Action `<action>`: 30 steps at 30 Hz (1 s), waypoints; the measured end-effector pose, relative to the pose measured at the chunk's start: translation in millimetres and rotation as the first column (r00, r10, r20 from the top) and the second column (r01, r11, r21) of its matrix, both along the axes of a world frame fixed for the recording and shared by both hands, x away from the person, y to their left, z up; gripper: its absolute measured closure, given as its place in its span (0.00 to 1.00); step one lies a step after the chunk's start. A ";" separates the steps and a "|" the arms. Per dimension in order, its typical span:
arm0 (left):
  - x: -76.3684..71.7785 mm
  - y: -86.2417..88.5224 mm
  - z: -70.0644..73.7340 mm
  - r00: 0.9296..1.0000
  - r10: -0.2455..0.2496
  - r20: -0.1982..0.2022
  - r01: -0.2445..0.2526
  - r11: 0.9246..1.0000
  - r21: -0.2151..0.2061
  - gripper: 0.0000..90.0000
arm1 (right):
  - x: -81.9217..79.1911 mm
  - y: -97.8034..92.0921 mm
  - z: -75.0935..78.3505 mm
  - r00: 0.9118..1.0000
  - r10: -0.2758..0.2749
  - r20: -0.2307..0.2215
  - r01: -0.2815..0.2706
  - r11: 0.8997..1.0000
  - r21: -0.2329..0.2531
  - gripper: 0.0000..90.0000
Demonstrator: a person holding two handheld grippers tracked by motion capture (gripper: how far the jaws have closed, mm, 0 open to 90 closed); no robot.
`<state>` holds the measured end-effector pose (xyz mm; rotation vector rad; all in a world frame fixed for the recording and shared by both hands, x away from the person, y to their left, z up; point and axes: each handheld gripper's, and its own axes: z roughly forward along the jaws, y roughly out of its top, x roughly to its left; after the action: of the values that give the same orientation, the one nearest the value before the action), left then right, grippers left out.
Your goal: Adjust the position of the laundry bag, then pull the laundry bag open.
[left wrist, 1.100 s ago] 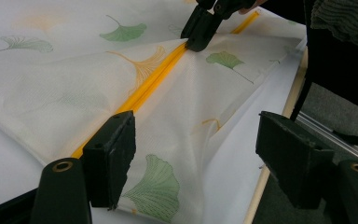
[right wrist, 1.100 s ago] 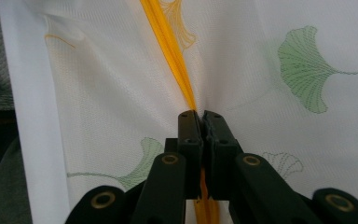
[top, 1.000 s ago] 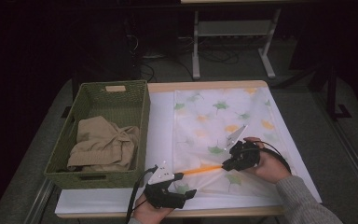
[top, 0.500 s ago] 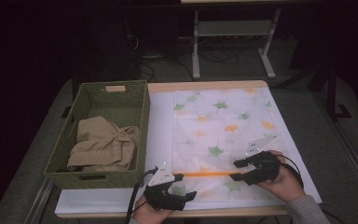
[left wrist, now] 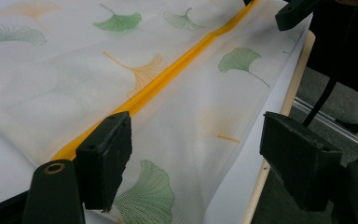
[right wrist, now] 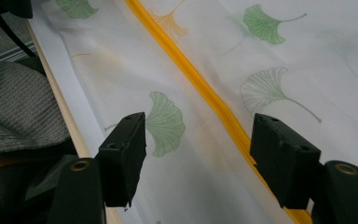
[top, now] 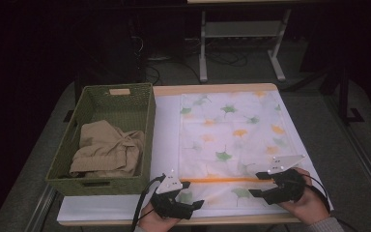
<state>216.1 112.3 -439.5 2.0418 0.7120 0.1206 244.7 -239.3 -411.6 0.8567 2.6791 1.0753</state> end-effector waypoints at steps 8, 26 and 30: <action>-2.7 0.1 0.4 1.000 -0.004 -0.010 0.004 1.000 -0.002 0.23 | -6.4 -9.2 -0.3 0.999 -0.037 -0.010 0.037 0.999 -0.004 0.35; 0.7 -19.7 14.0 0.992 -0.028 -0.119 0.019 0.997 -0.077 0.16 | -11.3 -37.8 4.8 0.985 -0.154 -0.074 0.154 0.988 -0.009 0.34; 8.3 -34.6 22.5 0.989 -0.040 -0.143 0.028 0.996 -0.088 0.16 | -7.8 -49.0 3.7 0.976 -0.197 -0.098 0.198 0.980 -0.002 0.35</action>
<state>224.4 77.6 -417.0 1.9935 0.7588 -0.0781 236.9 -288.2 -408.0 1.1771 2.5979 1.0231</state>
